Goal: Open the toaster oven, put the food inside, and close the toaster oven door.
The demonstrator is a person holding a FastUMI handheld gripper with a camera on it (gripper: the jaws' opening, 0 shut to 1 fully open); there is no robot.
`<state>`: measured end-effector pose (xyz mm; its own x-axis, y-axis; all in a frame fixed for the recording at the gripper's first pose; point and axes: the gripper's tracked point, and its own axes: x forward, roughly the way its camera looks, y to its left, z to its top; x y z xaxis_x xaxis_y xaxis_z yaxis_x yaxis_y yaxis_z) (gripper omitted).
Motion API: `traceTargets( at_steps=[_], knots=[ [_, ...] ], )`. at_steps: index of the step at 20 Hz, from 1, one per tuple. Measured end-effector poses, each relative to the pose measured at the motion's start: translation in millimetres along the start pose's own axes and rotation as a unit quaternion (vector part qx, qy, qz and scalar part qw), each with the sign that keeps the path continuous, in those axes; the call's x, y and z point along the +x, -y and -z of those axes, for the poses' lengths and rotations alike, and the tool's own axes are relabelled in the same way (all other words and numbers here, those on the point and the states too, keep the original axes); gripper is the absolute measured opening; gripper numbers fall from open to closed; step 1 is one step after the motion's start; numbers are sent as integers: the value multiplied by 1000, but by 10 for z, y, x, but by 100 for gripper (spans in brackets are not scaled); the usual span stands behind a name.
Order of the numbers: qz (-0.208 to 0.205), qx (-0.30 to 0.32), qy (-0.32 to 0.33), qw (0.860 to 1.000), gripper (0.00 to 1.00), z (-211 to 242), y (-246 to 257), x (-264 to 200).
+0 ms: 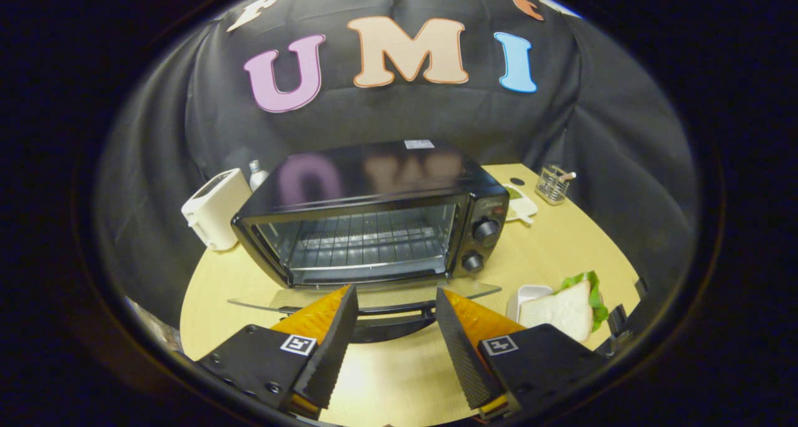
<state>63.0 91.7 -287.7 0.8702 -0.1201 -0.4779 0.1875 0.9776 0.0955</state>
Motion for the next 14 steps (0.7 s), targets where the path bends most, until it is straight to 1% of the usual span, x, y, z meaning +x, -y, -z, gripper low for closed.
traceTargets(
  at_steps=[4,7,11,14],
  knots=[
    [6,1,-21,1000,81,269,40,-26],
    [25,-7,-45,999,81,557,95,-24],
    [42,11,-67,997,81,923,137,72],
    [45,-3,-89,995,81,1122,145,199]
  ],
)
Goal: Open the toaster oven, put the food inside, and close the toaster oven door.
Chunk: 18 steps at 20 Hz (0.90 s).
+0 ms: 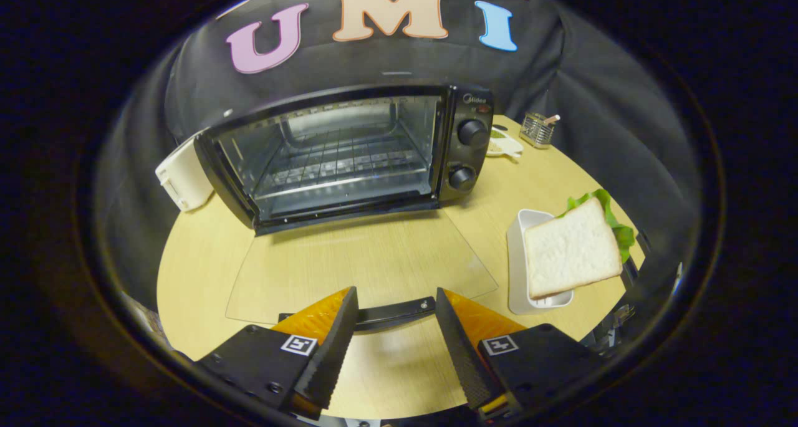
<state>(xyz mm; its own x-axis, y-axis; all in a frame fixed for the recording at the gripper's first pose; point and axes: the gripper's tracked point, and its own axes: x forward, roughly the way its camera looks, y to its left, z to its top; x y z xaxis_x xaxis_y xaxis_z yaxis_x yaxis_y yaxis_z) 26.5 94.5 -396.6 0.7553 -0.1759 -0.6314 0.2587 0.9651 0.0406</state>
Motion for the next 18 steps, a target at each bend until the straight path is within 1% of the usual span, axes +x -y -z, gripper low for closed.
traceTargets(
  at_steps=[2,5,11,13,15,17,18],
  knots=[
    [-8,-7,-5,1000,80,35,-56,82],
    [-12,3,-4,1000,80,-14,-76,171],
    [-19,2,1,1000,80,-53,-59,276],
    [-24,2,2,1000,80,-71,-62,275],
    [-39,-2,1,999,80,-125,-63,247],
    [-55,10,11,998,80,-259,-20,167],
    [-54,21,24,998,80,-378,52,94]
  ],
)
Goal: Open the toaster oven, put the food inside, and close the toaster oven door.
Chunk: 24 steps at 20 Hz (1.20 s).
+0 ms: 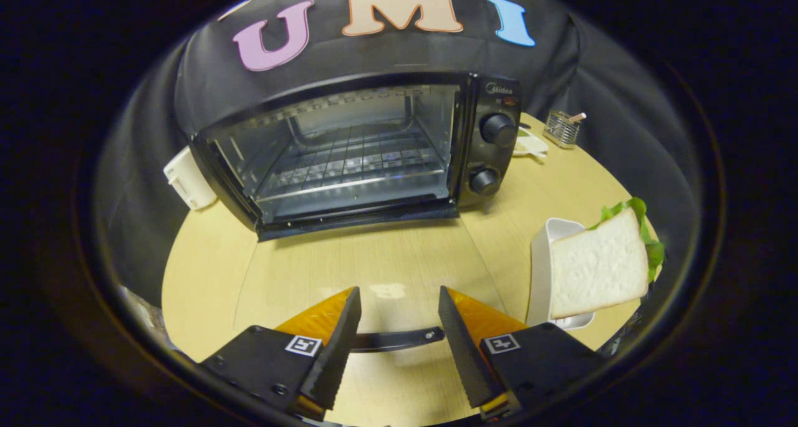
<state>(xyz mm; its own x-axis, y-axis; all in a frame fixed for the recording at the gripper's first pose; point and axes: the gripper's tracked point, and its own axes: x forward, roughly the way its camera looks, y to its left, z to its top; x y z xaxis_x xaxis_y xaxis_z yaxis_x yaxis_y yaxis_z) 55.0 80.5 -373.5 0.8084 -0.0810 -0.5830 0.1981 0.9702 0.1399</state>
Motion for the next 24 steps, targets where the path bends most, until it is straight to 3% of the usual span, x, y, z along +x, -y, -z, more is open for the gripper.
traceTargets(
  at_steps=[6,9,17,24],
  knots=[
    [22,63,112,991,87,-794,699,-575],
    [46,72,148,985,92,-935,1212,-807],
    [73,148,132,977,96,-581,2151,-798],
    [37,169,78,982,96,-161,2350,-414]
  ],
)
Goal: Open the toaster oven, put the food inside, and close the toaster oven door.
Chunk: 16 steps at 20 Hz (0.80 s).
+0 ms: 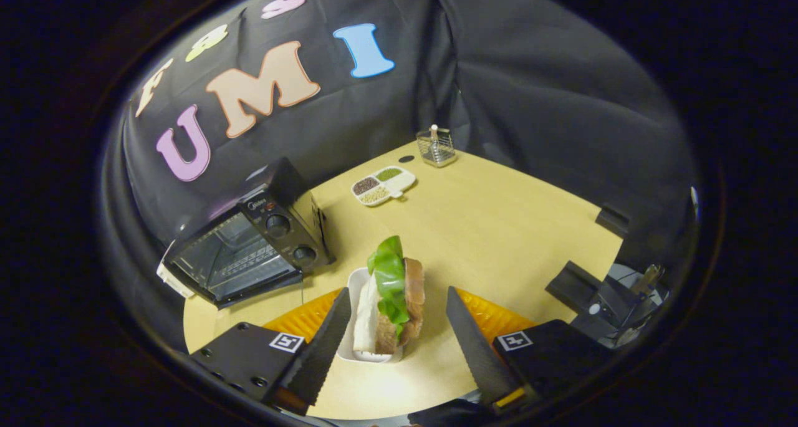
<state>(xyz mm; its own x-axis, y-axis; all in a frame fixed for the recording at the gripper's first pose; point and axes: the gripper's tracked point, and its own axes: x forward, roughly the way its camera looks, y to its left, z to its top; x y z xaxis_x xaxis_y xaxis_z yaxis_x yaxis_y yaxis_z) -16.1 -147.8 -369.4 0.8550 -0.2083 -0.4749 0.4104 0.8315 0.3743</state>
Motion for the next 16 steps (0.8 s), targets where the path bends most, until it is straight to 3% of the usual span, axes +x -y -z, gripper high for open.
traceTargets(
  at_steps=[7,12,16],
  knots=[
    [-17,30,-22,999,91,161,-16,189],
    [-77,108,-26,991,42,168,-252,200],
    [-80,123,-21,989,38,124,-195,61]
  ],
)
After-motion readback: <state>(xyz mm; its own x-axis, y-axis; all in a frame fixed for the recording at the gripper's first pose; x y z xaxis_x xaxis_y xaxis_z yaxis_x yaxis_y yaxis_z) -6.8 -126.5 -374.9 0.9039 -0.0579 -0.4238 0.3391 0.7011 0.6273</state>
